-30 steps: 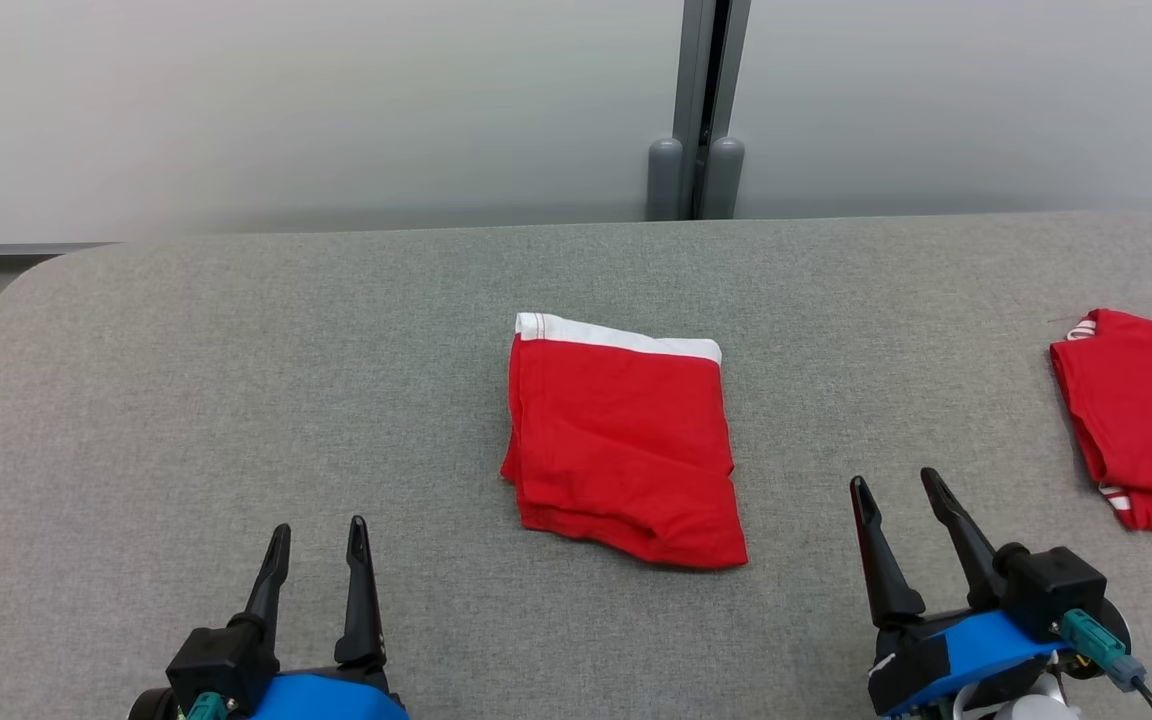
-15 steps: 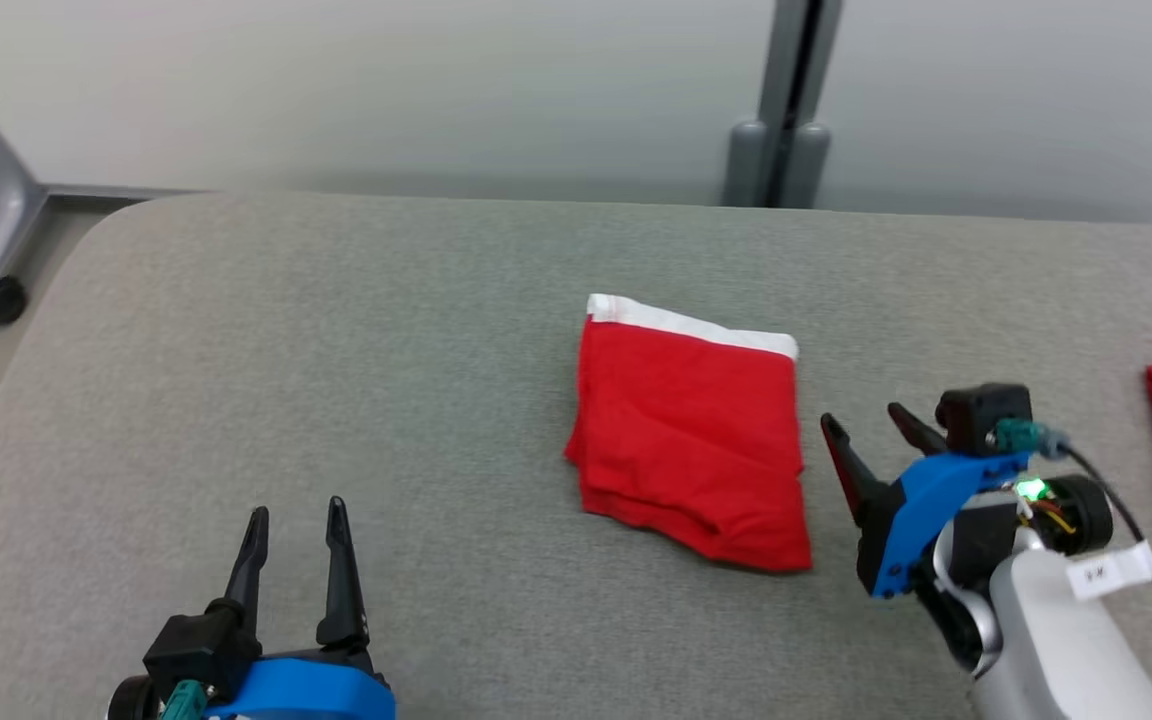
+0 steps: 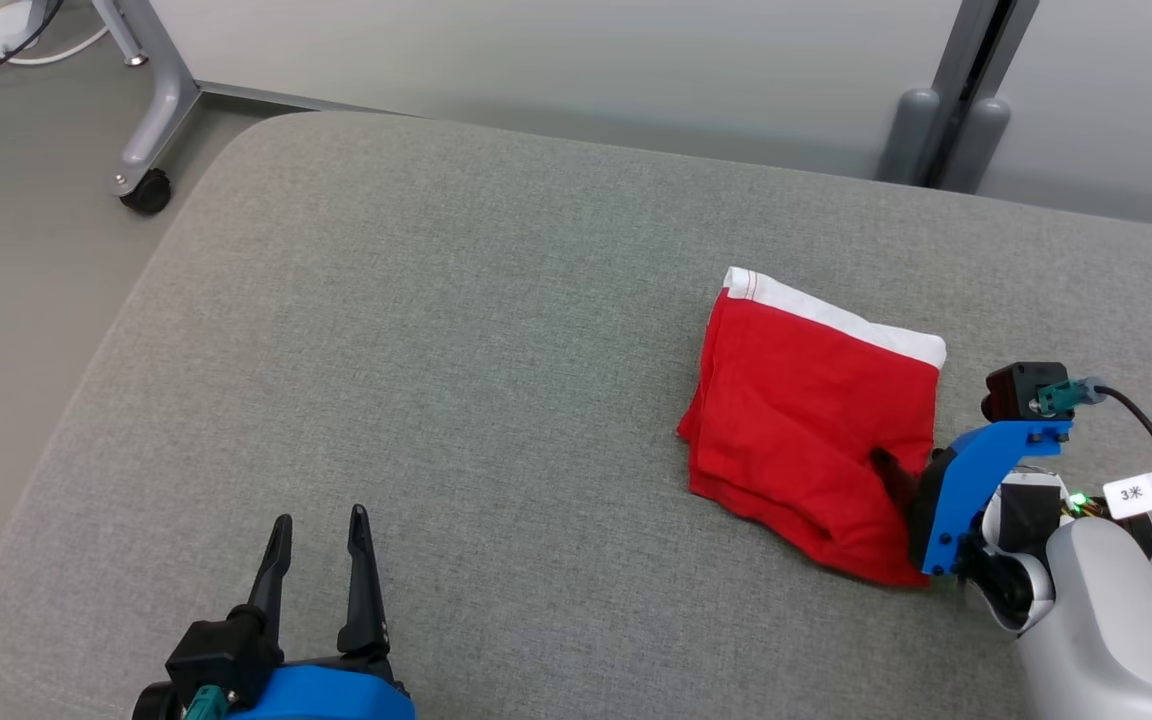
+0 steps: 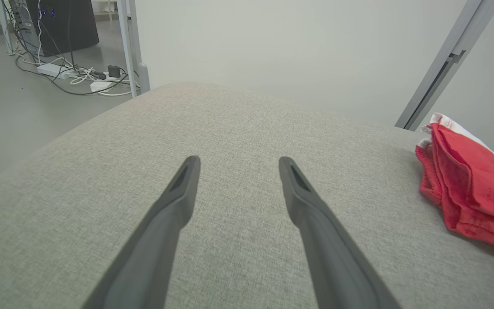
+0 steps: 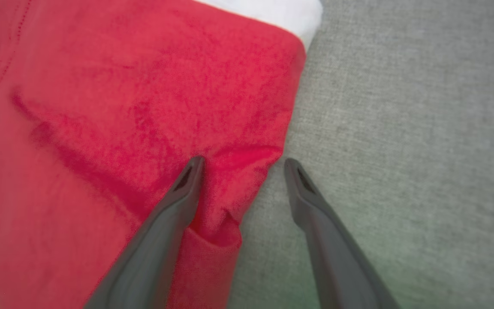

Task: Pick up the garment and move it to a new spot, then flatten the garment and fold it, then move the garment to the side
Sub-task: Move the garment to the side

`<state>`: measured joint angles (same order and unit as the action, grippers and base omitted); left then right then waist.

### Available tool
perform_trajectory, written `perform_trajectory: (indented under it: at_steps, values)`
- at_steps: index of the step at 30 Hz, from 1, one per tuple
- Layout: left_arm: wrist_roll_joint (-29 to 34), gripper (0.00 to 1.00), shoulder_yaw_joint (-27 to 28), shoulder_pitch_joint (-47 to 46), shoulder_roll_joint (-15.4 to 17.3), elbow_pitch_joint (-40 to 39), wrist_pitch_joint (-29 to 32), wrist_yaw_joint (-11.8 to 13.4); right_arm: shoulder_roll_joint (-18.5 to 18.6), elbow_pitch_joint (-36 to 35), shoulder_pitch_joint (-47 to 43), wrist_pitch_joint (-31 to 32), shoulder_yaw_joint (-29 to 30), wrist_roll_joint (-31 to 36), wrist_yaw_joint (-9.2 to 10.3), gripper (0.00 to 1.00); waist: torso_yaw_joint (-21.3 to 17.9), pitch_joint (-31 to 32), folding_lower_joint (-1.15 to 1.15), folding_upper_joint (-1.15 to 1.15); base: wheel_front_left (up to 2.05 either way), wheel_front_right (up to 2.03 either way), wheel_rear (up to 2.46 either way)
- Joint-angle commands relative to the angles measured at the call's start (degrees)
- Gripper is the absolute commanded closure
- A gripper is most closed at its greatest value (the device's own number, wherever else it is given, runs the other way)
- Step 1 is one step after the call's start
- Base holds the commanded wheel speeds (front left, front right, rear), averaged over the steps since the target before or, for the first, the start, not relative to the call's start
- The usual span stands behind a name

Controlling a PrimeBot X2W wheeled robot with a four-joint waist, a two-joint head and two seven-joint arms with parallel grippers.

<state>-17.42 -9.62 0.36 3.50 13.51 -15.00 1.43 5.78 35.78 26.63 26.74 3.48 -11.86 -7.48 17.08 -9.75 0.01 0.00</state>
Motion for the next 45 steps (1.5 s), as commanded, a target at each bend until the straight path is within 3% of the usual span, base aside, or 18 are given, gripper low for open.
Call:
perform_trajectory:
  at_steps: [1,2,3,4,12,22,29,33,38,45]
  values:
    - [0.4,0.0,0.4,0.2,-0.1,0.1,-0.3,-0.2,-0.1,0.6,0.5,0.5,-0.1,-0.4,-0.03,0.56,0.2,-0.2,-0.01,0.0,0.0,0.0,0.0]
    - [0.6,0.0,0.5,0.1,-0.1,-0.2,-0.3,-0.3,-0.3,0.8,0.6,0.3,-0.6,-0.7,-0.03,0.71,0.0,-0.3,-0.01,0.0,0.0,0.0,0.0]
    - [0.8,0.0,0.6,0.0,-0.2,-0.8,-0.3,-0.4,-0.4,0.8,0.9,-0.5,-1.0,-0.9,-0.03,0.97,-0.3,-0.4,-0.01,0.0,0.0,0.0,0.0]
    - [0.9,0.0,0.7,-0.2,-0.2,-1.1,-0.3,-0.5,-0.4,0.7,1.2,-1.5,-1.3,-0.9,-0.03,1.0,-0.7,-0.5,-0.01,0.0,0.0,0.0,0.0]
    - [2.9,0.0,0.6,-1.3,-0.4,-2.3,-0.3,-1.7,0.6,-0.9,3.0,-8.7,-6.7,-0.9,-0.01,1.0,-9.1,-0.9,-0.01,0.0,0.0,0.0,0.0]
    - [5.1,0.0,0.3,-3.6,0.8,-3.8,-0.3,-2.9,5.2,-12.2,-2.5,-11.7,-11.0,-3.1,-0.02,1.0,-28.0,-4.0,-0.01,0.0,0.0,0.0,0.0]
    - [6.3,0.0,0.0,-5.9,3.2,-5.1,1.4,-3.1,3.7,-18.4,-5.6,-12.8,-10.1,-4.3,-0.03,1.0,-37.9,-7.4,-0.01,0.0,0.0,0.0,0.0]
    - [6.5,0.0,-0.3,-6.8,3.9,-5.8,2.5,-3.1,2.8,-18.3,-4.5,-13.3,-10.3,-4.1,-0.02,1.0,-39.4,-8.3,-0.01,0.0,0.0,0.0,0.0]
    - [6.4,0.0,-0.7,-7.1,4.3,-6.0,3.0,-3.0,3.5,-16.4,-1.1,-12.7,-10.2,-4.9,-0.02,1.0,-37.8,-8.3,-0.01,0.0,0.0,0.0,0.0]
    - [5.9,0.0,-1.3,-6.6,3.6,-5.9,2.7,-2.5,10.9,-13.3,5.3,-8.4,-7.8,-5.0,-0.02,1.0,-32.3,-8.4,-0.01,0.0,0.0,0.0,0.0]
